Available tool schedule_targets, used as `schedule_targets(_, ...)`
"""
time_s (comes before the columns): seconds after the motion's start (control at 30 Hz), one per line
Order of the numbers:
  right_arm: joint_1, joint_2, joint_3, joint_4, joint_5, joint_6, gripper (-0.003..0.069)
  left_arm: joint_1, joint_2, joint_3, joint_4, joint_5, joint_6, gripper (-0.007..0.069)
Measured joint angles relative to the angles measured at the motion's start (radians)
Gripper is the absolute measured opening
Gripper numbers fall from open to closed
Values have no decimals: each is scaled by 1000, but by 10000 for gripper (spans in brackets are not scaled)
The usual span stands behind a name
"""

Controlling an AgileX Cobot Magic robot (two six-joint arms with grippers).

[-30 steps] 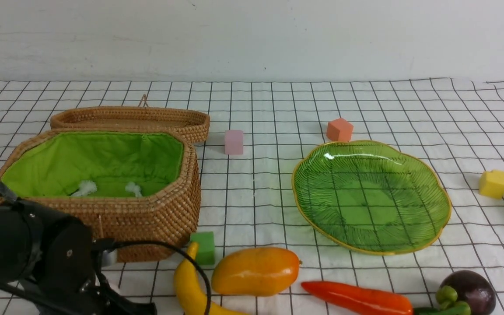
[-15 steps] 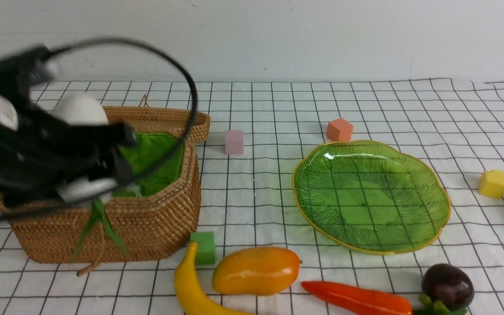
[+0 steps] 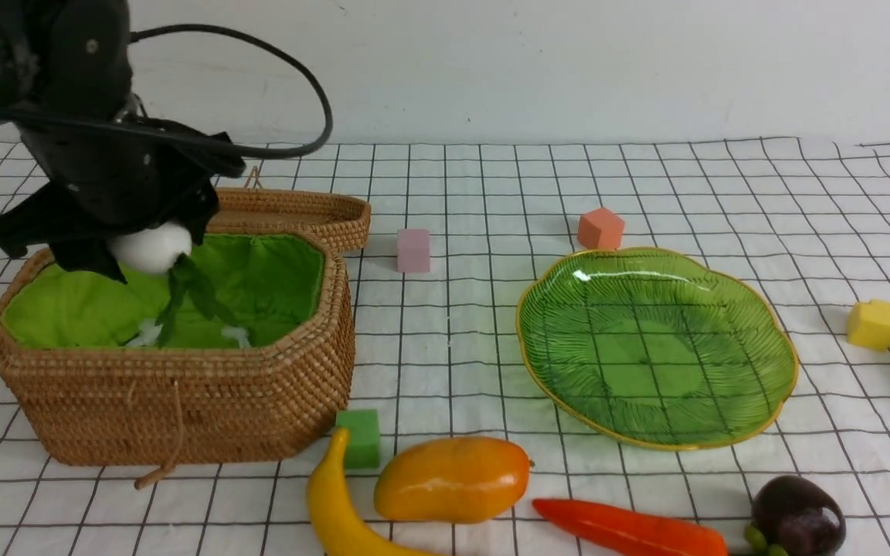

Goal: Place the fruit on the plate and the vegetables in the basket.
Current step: Take a daikon with your left arm and place it on the basket on the left, then grab the mango with your left arm and place it on the right plate

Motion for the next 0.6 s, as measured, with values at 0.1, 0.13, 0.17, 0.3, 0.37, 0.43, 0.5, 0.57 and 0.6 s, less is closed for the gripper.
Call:
schedule_targets(0.1,0,0,0,0,0,0,245,0,47,-90,-1,44,23,615)
schedule_targets(0.13,0,0,0,0,0,0,245,0,48,-94,-1,46,28,622)
schedule_targets(0.17,0,0,0,0,0,0,245,0,48,-124,-2,63,64,652)
schedule_targets(0.3,0,0,0,0,0,0,245,0,48,-211,-22,155,184,660)
schedule_targets(0.37,0,0,0,0,0,0,245,0,38,-237,-46,172,266,632)
schedule_targets(0.43,0,0,0,0,0,0,245,0,-7,-231,-101,180,337,580)
schedule_targets(0.5,0,0,0,0,0,0,245,0,-79,-203,-161,185,379,512)
schedule_targets(0.57,0,0,0,0,0,0,245,-1,-163,-166,-205,186,405,437)
schedule_targets(0.6,0,0,0,0,0,0,245,-1,-221,-136,-228,188,419,386)
